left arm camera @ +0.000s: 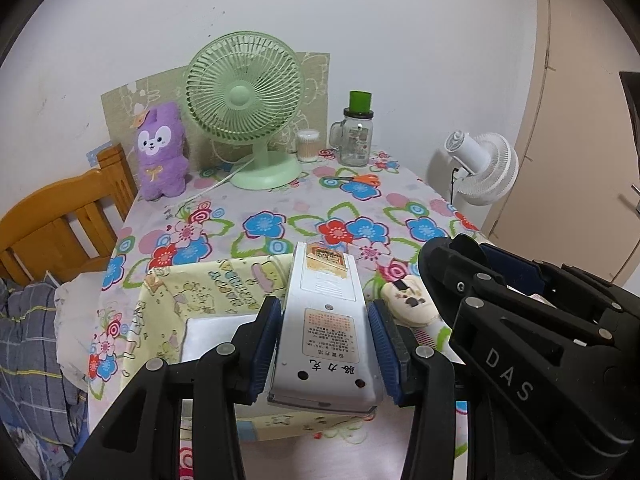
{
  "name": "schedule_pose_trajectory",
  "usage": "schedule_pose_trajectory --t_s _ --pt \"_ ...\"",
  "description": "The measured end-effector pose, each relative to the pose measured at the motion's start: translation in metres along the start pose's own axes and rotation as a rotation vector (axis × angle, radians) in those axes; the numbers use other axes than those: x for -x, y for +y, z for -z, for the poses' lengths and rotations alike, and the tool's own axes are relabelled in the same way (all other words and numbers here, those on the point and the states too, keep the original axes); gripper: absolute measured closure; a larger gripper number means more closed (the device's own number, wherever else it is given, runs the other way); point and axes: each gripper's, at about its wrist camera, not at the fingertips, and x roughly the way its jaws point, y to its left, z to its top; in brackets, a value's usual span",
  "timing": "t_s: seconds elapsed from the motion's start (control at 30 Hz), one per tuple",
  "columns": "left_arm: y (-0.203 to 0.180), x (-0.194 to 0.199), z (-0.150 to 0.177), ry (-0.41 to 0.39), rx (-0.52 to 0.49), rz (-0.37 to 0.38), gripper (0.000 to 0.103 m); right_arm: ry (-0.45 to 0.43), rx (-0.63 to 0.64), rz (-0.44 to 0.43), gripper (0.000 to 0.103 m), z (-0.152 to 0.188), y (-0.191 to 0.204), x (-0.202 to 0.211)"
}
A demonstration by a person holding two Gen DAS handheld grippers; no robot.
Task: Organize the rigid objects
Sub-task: 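Carry the white device with the left tool while the right tool carries the black puck to the box, then lower the white device into the box and open the left tool while the right tool releases the puck inside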
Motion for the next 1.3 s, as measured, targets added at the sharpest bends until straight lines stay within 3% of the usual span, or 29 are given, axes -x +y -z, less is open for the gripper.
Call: schedule_pose_trajectory --t_s 0.6,1.13,1.2,1.27,1.3 --pt "0.061 -0.016 0.013 0.035 0.033 -0.047 0.056 0.062 0.047 -0.024 0.065 0.007 0.06 -0.036" --pt "0.088 -0.047 0.021 0.072 0.074 -0.126 0.056 0.13 0.082 -0.042 0.065 0.003 0.084 -0.084" --pt "0.09 -0.047 0.019 0.064 0.074 -0.144 0.052 0.148 0.071 -0.048 0.065 0.003 0.083 -0.091" --pt "0.091 -0.049 0.019 0.071 0.078 -0.142 0.029 0.154 0.056 -0.046 0.064 0.003 0.082 -0.096" --pt "0.092 -0.05 0.02 0.077 0.077 -0.14 0.026 0.156 0.047 -0.047 0.063 0.003 0.081 -0.098"
